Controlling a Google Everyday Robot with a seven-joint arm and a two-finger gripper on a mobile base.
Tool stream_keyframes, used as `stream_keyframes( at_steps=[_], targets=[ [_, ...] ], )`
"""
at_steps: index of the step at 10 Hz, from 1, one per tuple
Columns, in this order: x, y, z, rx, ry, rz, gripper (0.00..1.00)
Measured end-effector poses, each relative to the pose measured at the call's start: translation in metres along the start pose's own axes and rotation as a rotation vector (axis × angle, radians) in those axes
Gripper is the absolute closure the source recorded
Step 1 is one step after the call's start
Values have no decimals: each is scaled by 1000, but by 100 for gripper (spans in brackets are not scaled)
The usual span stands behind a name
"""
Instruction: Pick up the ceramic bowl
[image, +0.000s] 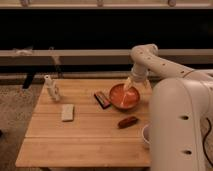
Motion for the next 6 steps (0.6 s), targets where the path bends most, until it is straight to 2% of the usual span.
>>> stream_keyframes(
  at_steps=[4,6],
  targets=[
    [-7,-16,38,-1,18,42,20],
    [-7,-21,57,-13,47,52,20]
  ],
)
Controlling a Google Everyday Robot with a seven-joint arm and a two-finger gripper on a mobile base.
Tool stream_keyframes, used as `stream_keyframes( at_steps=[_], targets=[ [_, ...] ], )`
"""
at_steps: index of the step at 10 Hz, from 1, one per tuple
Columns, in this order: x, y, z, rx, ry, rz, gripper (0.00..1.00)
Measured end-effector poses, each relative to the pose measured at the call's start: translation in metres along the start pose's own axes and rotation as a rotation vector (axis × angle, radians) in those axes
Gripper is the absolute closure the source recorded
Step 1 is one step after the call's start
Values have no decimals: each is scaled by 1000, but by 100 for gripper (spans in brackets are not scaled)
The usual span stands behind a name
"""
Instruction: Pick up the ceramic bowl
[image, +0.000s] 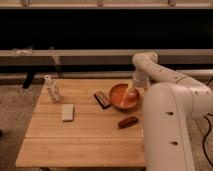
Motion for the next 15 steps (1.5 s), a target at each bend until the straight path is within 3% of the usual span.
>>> stream_keyframes(
  at_steps=[5,8,11,13,15],
  targets=[
    [-1,-7,23,-28,45,8,21],
    [4,-8,30,-46,76,4,48],
    [11,-4,29,-84,100,-11,80],
    [15,-2,24,-114,101,-11,96],
    [18,-2,-2,-152,74,-12,100]
  ],
)
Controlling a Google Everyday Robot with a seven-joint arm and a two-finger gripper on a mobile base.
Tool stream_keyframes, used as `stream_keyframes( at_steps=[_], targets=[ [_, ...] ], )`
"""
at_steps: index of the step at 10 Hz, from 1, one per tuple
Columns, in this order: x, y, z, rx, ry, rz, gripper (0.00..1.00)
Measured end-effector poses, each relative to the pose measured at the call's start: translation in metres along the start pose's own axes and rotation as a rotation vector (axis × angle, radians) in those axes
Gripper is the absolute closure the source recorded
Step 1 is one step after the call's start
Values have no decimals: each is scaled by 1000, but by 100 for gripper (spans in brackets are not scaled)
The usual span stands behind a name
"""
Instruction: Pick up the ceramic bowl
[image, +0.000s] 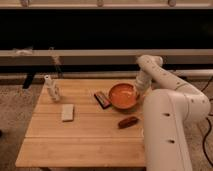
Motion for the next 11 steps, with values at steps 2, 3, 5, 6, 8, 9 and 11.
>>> stream_keyframes(
  at_steps=[2,3,5,6,8,9,11],
  targets=[
    [8,6,-30,-50,-37,-7,100],
    [12,7,-41,-69,-51,-10,100],
    [17,19,-52,-97,-64,-30,100],
    [19,26,-61,-108,-74,-46,100],
    [25,36,-72,-109,-78,-78,100],
    [26,47,-76,-113,-72,-104,100],
    [28,49,-77,-114,-65,-110,100]
  ],
)
